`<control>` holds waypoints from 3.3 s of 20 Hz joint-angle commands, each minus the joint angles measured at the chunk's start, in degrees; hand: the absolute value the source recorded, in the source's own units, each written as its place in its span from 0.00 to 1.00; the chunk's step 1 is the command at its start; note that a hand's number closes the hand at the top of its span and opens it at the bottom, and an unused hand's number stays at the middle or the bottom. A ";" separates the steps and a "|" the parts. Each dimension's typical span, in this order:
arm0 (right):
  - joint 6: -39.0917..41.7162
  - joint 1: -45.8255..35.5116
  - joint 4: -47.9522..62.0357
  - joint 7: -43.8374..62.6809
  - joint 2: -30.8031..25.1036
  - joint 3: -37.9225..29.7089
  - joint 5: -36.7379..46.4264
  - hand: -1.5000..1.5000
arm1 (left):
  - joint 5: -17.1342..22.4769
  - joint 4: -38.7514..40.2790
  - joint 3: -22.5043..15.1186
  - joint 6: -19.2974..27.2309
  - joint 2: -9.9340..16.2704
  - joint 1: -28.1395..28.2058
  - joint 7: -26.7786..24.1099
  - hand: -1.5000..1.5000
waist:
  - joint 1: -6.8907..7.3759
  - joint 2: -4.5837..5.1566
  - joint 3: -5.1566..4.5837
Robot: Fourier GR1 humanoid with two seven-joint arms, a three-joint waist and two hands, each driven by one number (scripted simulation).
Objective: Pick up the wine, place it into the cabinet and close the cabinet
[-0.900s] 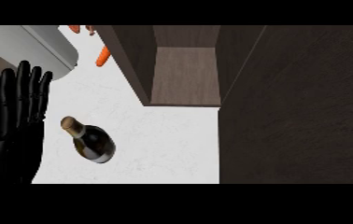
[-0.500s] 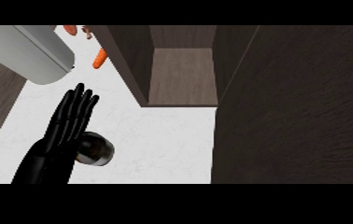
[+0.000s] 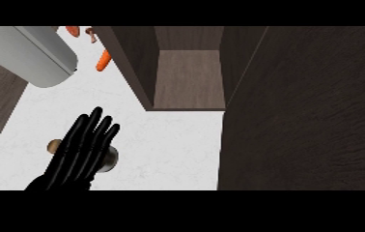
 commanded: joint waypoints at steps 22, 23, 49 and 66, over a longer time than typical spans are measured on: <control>-3.13 -5.45 -12.15 17.59 -0.45 -2.10 -2.39 0.00 | -7.73 -15.97 0.38 14.43 3.26 -9.13 23.39 0.00 | -0.04 -0.06 0.03; -4.59 -7.07 -9.02 16.18 1.25 -1.26 0.40 0.00 | -4.97 -15.36 2.13 12.71 4.19 -8.43 21.61 0.00 | 0.13 0.04 -0.01; -4.71 -6.78 -13.52 20.57 1.71 -0.04 0.73 0.00 | 20.05 4.52 34.18 -4.64 8.06 -3.24 12.25 0.00 | 0.02 0.06 -0.04; -6.02 -12.91 -13.45 25.68 1.73 1.37 3.26 0.00 | 13.48 26.43 36.68 -16.65 4.91 0.72 -10.89 0.00 | 0.02 0.09 -0.06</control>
